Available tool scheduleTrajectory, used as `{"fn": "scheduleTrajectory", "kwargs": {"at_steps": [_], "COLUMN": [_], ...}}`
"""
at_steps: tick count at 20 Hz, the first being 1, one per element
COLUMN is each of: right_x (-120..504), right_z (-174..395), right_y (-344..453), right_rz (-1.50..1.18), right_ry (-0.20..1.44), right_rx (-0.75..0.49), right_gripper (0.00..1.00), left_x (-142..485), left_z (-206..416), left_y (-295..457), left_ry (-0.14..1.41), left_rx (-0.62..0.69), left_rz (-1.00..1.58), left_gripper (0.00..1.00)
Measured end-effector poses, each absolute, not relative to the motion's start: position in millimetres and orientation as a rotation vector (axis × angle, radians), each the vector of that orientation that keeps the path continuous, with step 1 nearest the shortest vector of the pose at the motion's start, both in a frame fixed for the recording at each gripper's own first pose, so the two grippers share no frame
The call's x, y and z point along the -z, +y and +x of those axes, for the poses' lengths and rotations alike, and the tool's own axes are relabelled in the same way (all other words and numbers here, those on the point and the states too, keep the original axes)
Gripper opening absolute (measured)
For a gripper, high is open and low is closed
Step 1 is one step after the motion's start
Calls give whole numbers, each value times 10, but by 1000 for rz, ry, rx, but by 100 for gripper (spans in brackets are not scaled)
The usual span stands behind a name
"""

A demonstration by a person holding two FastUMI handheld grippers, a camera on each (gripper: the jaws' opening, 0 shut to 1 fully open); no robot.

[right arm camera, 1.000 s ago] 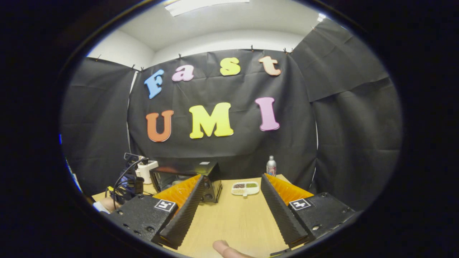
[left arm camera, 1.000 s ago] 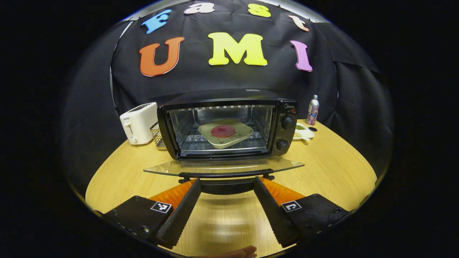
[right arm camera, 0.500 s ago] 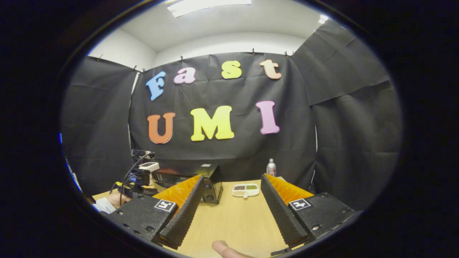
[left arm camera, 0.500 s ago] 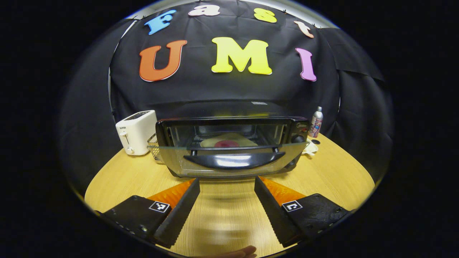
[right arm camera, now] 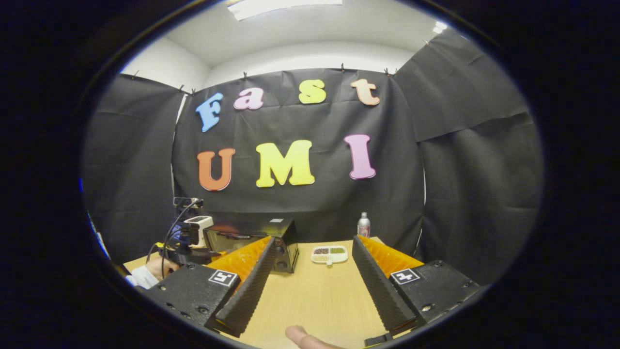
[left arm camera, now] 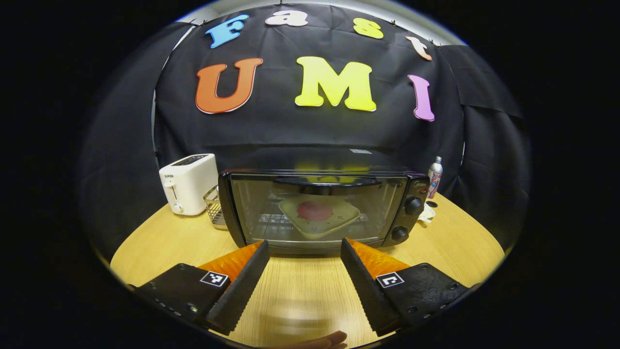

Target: Open the electric oven with the left hand, put the food in, and close the electric oven.

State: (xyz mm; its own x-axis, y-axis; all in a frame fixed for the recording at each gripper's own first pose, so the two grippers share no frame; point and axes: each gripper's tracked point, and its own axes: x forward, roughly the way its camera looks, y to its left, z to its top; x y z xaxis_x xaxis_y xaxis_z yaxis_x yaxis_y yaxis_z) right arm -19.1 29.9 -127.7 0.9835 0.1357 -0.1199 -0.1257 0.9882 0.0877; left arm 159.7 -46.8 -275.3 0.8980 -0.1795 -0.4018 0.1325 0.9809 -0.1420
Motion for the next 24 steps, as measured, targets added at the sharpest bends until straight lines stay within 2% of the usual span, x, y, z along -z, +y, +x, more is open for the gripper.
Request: {"fn": "scheduleTrajectory", "kwargs": {"at_steps": [5, 10, 11, 12, 13, 19, 23, 24], "right_x": [1092, 798, 736, 684, 640, 478, 413, 425], "right_z": [-367, -558, -590, -629, -657, -769, -838, -846], "right_y": [345, 245, 239, 222, 215, 171, 167, 156], "right_rz": [66, 24, 14, 11, 11, 21, 14, 12], "right_ry": [86, 0, -15, -26, -31, -54, -74, -73], "right_rx": [-131, -64, -52, -43, -37, -20, -11, -8], "right_gripper": [95, 94, 100, 100, 94, 94, 94, 100], "left_x": [2271, 1711, 1593, 1486, 1377, 647, 421, 439], "left_z": [1363, 1037, 965, 882, 791, 169, -229, -315], "left_y": [-422, -229, -190, -172, -159, -140, -106, -100], "left_ry": [330, 270, 257, 246, 234, 113, 45, 41], "left_rx": [156, 126, 119, 117, 119, 128, 118, 110], "left_rz": [-122, -107, -92, -82, -76, -91, -81, -71], "left_gripper": [94, 95, 95, 94, 94, 94, 94, 94]}}
